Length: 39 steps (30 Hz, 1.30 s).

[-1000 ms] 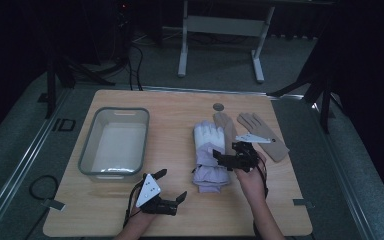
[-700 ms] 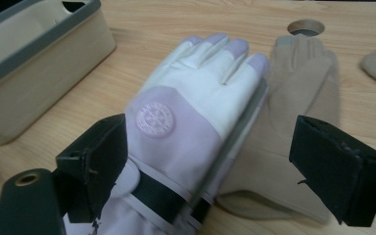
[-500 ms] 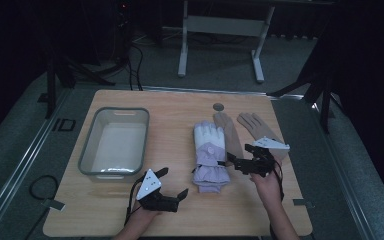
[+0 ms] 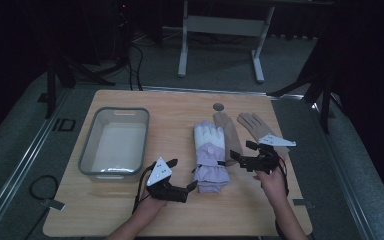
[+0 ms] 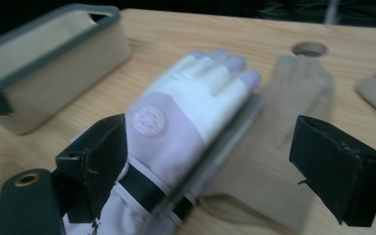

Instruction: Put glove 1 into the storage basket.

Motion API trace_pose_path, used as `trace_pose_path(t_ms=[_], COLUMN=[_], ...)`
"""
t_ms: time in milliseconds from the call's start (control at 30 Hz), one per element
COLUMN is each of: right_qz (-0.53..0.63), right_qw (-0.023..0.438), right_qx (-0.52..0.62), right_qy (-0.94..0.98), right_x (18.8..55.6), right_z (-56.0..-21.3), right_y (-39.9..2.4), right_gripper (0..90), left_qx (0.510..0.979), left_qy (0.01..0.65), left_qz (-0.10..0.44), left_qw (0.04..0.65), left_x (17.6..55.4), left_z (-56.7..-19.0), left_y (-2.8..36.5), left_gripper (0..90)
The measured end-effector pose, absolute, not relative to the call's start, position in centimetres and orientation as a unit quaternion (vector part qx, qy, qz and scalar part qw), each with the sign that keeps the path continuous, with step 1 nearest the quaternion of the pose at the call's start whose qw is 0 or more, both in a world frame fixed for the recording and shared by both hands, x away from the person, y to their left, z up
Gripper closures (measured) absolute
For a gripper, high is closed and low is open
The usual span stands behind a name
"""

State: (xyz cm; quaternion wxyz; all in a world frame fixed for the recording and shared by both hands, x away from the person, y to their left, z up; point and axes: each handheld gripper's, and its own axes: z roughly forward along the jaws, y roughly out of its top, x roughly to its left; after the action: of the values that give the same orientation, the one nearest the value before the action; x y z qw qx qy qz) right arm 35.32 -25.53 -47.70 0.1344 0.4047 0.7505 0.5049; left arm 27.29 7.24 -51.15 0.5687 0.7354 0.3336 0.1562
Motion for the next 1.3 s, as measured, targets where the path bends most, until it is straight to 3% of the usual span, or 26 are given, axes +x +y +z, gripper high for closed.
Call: trace_pose_path(t_ms=[100,167,233,367,433,633,733,833,1067,1167,1300], right_qz=[0.507,0.493,0.492,0.476,0.474,0.450,0.439,0.417,0.397,0.394,0.391], right_qw=[0.115,0.099,0.096,0.098,0.075,0.067,0.070,0.042,0.019,-0.016,-0.027], right_qx=[0.409,0.426,0.419,0.438,0.449,0.456,0.459,0.468,0.494,0.503,0.499], right_qy=[0.749,0.752,0.757,0.756,0.754,0.765,0.769,0.778,0.773,0.769,0.773], right_x=[36.0,36.4,36.5,36.8,37.4,38.2,38.4,38.6,38.8,39.2,39.3], right_z=[-47.8,-48.1,-48.5,-49.0,-49.7,-50.8,-51.3,-52.4,-53.5,-53.9,-54.2], right_y=[-25.0,-24.7,-24.3,-23.7,-23.4,-22.5,-22.2,-21.7,-21.2,-21.2,-21.1], right_gripper=[15.0,14.6,10.2,10.6,16.2,35.6,37.2,40.8,44.3,51.3,56.6], left_qx=[0.742,0.748,0.751,0.752,0.753,0.770,0.771,0.782,0.788,0.787,0.788], left_qy=[0.338,0.354,0.357,0.376,0.393,0.427,0.440,0.447,0.453,0.456,0.450], left_qz=[0.165,0.189,0.180,0.142,0.128,0.110,0.087,0.059,0.042,0.024,-0.004], left_qw=[0.555,0.529,0.526,0.523,0.512,0.462,0.453,0.430,0.415,0.415,0.420], left_x=[27.8,28.8,29.7,30.8,31.2,31.9,32.1,32.0,32.1,32.2,32.6], left_z=[-50.7,-50.2,-49.9,-49.7,-49.6,-50.9,-51.7,-53.0,-54.2,-54.6,-55.2], left_y=[6.8,6.0,5.8,5.8,5.5,4.4,4.4,4.2,4.1,4.3,4.4], left_gripper=[0.0,5.9,6.5,10.0,12.8,15.7,15.7,15.8,17.9,21.7,27.9])
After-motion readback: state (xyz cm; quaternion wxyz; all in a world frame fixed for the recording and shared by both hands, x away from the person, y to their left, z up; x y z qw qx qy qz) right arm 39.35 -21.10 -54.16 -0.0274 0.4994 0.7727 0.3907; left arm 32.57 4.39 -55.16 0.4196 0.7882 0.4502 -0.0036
